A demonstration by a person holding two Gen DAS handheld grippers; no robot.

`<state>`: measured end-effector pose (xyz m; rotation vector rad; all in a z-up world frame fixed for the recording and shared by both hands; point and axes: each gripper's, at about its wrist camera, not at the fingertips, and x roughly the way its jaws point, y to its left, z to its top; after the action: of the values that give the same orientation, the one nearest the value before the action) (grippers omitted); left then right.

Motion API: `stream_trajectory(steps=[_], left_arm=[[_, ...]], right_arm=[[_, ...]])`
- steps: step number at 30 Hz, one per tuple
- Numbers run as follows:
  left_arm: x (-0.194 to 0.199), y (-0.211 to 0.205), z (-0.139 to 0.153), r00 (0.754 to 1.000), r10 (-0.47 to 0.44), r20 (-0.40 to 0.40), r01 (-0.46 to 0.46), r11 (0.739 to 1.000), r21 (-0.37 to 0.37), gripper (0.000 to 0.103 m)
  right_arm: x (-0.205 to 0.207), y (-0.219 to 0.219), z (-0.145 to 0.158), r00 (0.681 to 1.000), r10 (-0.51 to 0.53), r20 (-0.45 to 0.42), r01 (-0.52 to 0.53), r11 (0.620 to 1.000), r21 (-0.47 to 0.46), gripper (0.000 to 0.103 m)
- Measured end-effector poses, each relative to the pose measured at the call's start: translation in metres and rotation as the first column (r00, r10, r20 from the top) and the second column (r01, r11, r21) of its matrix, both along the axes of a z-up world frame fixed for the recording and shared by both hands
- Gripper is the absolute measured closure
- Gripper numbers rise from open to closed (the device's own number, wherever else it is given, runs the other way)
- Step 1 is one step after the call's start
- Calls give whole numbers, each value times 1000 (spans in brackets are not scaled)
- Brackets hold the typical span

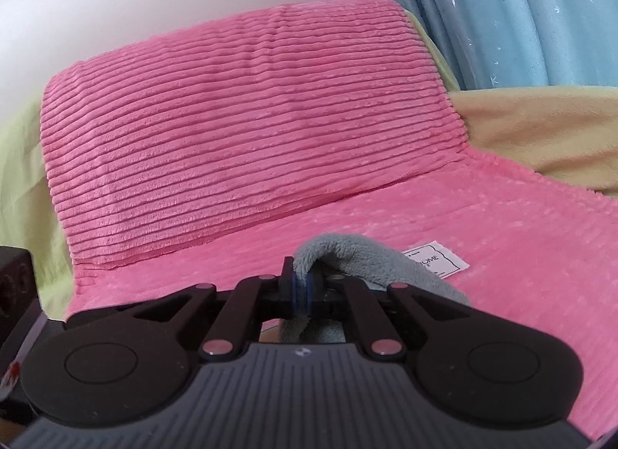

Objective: Clean container
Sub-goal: 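Rub the cloth around the jar's open rim with the right tool while the left tool holds it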

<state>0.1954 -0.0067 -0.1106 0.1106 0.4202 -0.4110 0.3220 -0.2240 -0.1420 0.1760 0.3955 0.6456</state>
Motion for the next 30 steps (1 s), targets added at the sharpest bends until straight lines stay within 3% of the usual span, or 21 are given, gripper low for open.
stream_trajectory(steps=[7,9,12,15,17,19,20,22,25,28,30], left_arm=[[16,22,-8,984,1,-176,-39,977,-211,13],[18,23,-9,982,-9,-190,-35,974,-226,17],[13,15,-6,989,-2,-146,-19,990,-140,17],[1,-4,-6,999,23,-35,-20,995,99,17],[-9,-18,-10,999,6,40,-16,965,262,17],[-17,-30,-16,994,-36,101,-7,919,393,17],[-19,-34,-18,992,-47,114,-6,906,424,17],[-21,-37,-20,991,-58,125,-4,894,448,17],[-21,-35,-20,991,-56,122,-2,900,435,17],[-17,-26,-16,996,-38,75,10,939,342,17],[-13,-20,-13,999,-28,40,16,962,274,12]], right_arm=[[-1,-2,1,1000,-14,-9,14,1000,11,100],[-2,-1,2,1000,-9,-5,9,1000,5,100],[-11,6,4,998,55,21,-54,998,-20,99],[-20,14,4,992,125,34,-124,992,-33,99],[-22,18,4,986,164,28,-163,986,-27,99],[-22,20,2,984,176,32,-175,984,-39,99],[-20,19,2,984,174,32,-173,984,-38,100],[-16,15,2,992,121,36,-120,992,-42,100],[-4,4,0,999,5,32,-4,999,-33,100],[2,-8,-4,1000,-20,-10,20,999,30,100],[1,-8,-3,1000,-20,-5,20,1000,23,100]])
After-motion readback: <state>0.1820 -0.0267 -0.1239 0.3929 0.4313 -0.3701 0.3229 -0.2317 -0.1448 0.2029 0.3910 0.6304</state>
